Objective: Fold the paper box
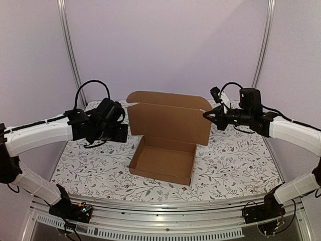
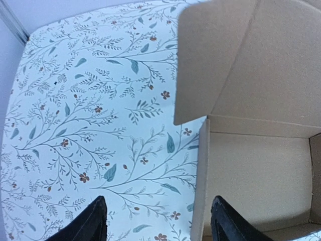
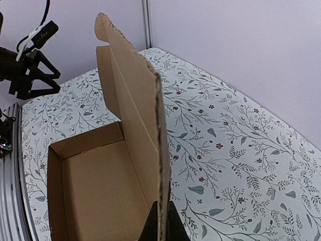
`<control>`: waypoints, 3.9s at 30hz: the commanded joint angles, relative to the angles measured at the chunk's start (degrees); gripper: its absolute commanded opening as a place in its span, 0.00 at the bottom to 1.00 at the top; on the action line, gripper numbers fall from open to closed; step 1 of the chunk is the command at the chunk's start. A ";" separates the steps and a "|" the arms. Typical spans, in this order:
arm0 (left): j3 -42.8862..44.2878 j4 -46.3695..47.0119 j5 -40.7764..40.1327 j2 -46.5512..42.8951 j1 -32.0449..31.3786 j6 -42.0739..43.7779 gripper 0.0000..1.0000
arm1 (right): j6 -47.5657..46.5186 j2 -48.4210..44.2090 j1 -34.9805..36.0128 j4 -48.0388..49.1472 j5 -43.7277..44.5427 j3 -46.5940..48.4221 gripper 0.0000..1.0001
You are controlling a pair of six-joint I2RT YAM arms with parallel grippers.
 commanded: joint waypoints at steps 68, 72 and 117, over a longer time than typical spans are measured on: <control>-19.42 44.18 27.97 -7.38 12.40 21.57 0.00 | -0.07 -4.41 18.10 10.86 31.57 -5.28 0.00; -20.95 44.01 24.77 -8.75 10.33 21.06 0.00 | 4.54 -3.18 19.55 14.17 39.65 -5.88 0.00; -14.44 39.12 18.77 -1.50 -1.42 13.11 0.00 | 31.73 10.47 34.94 19.56 76.29 -1.02 0.00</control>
